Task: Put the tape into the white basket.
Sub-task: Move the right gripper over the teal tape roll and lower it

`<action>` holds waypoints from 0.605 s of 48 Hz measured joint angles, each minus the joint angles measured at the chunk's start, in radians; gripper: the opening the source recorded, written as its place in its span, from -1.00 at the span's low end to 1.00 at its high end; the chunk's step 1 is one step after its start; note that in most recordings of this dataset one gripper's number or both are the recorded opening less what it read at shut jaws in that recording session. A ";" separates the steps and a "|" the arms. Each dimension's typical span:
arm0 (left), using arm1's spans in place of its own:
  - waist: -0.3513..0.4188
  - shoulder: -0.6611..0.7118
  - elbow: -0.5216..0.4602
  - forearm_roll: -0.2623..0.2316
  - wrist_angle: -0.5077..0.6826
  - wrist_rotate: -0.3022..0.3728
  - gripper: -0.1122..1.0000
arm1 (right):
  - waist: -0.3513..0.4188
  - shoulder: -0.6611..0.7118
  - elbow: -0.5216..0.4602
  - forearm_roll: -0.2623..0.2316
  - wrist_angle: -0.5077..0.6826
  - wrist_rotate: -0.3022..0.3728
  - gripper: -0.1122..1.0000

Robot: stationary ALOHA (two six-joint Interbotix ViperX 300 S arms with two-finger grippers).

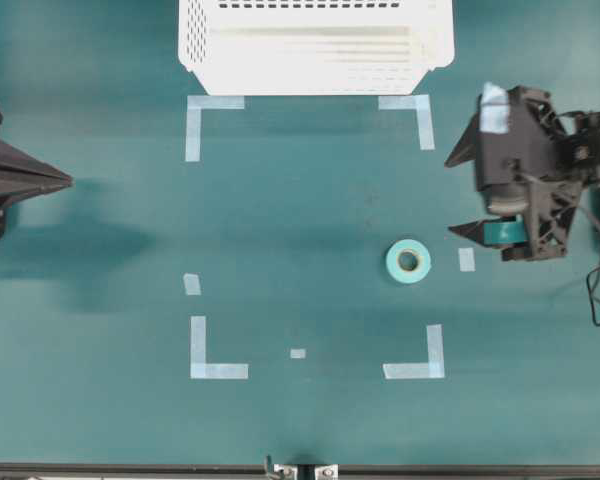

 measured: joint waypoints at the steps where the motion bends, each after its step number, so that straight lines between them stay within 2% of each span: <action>1: 0.000 0.000 0.000 0.000 0.000 0.000 -0.99 | 0.000 0.006 -0.005 0.003 0.006 0.002 0.97; 8: 0.002 0.002 0.000 0.000 0.000 0.000 -0.99 | 0.003 0.052 -0.026 0.029 0.051 0.018 0.97; 17: 0.000 0.000 0.000 0.000 0.000 0.000 -0.99 | 0.048 0.086 -0.031 0.043 0.077 0.031 0.97; 29: 0.002 0.000 0.000 0.000 0.000 0.000 -0.99 | 0.069 0.132 -0.031 0.057 0.057 0.112 0.97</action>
